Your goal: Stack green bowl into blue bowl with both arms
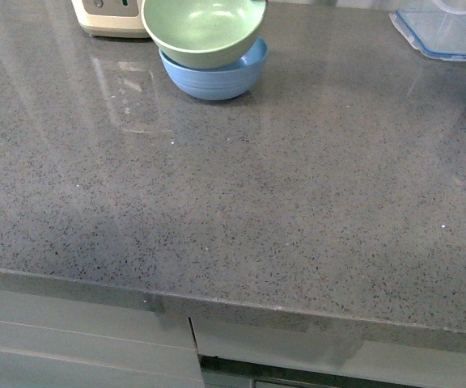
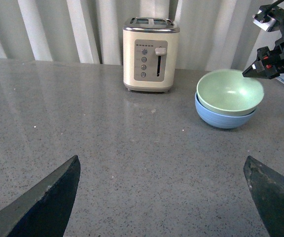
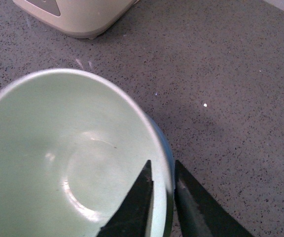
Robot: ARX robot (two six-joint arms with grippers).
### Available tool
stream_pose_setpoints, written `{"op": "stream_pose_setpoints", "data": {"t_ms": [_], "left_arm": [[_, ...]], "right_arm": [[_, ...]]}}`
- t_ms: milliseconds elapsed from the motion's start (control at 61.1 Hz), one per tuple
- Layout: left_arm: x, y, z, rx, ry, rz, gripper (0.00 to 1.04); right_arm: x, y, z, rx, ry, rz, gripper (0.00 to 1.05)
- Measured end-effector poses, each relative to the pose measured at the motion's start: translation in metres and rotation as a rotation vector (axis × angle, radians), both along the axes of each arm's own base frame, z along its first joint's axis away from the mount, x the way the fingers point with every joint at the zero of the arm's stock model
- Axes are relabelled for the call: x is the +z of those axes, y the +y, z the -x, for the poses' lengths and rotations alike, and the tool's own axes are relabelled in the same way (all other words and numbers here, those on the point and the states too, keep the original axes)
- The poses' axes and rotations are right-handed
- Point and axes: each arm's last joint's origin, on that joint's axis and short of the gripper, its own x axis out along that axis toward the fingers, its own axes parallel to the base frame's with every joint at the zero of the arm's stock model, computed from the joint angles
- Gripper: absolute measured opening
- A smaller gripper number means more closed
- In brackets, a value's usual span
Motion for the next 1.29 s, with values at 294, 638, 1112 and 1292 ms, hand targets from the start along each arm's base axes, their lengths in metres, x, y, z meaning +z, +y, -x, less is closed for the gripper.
{"op": "stream_pose_setpoints", "data": {"t_ms": [294, 638, 1112, 1292], "left_arm": [[0.0, 0.0, 0.0, 0.0, 0.0, 0.0, 0.98], [0.0, 0.0, 0.0, 0.0, 0.0, 0.0, 0.98], [0.0, 0.0, 0.0, 0.0, 0.0, 0.0, 0.98], [0.0, 0.0, 0.0, 0.0, 0.0, 0.0, 0.98]], "right_arm": [[-0.003, -0.005, 0.005, 0.002, 0.011, -0.004, 0.64], [0.034, -0.078, 0.048, -0.055, -0.029, -0.109, 0.95], [0.039, -0.225, 0.164, -0.214, -0.078, -0.205, 0.95], [0.033, -0.236, 0.177, -0.253, -0.083, -0.18, 0.95]]}}
